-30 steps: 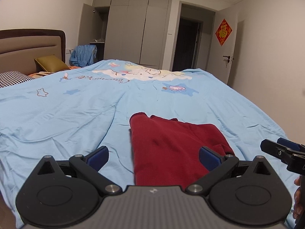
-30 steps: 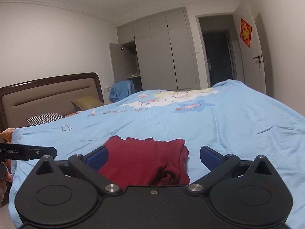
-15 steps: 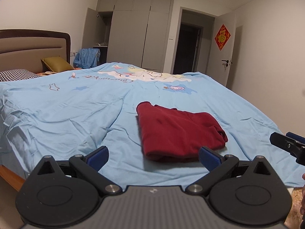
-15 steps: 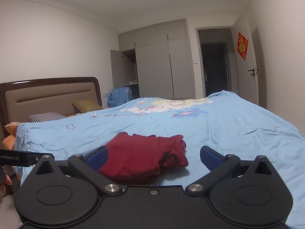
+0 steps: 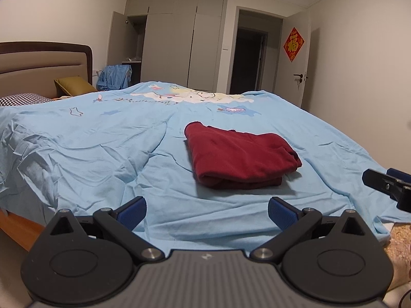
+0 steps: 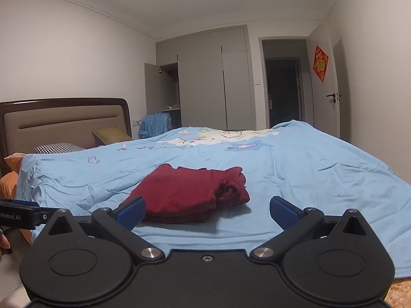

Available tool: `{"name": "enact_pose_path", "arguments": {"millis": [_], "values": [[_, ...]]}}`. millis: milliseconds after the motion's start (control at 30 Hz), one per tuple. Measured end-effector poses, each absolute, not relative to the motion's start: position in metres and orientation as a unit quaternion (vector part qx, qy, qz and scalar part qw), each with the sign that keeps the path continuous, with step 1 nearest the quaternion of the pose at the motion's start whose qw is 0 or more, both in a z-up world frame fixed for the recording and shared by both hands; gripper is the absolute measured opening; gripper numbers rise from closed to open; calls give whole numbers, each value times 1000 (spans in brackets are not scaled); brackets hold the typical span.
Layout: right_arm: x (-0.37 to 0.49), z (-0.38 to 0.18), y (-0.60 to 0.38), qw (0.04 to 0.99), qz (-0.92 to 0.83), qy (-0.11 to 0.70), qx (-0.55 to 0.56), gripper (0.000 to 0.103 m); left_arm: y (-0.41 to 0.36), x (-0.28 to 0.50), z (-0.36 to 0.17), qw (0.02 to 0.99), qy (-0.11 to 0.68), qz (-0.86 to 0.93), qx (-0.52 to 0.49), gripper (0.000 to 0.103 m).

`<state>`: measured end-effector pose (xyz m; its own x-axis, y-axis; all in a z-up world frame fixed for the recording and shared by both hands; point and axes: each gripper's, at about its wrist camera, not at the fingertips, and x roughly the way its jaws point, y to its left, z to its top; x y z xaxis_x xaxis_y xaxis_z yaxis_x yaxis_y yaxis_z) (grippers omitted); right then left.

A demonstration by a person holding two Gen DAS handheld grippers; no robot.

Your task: Fold small clothes

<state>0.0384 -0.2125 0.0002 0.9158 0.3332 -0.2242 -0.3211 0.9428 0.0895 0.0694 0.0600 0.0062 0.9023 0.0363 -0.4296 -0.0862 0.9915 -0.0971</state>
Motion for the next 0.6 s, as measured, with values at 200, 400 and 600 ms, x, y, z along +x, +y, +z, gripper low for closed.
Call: {"name": "enact_pose_path", "arguments": {"millis": [200,400,600], "values": [[35,1,-211,979,167,115,26,102,62,67,6,974,218,34,-60,103],[35,0,-212,979,166,116,28,102,61,68,6,973,219,33,-59,103],[35,1,-213,979,167,116,27,102,61,67,6,973,219,33,-58,103]]}}
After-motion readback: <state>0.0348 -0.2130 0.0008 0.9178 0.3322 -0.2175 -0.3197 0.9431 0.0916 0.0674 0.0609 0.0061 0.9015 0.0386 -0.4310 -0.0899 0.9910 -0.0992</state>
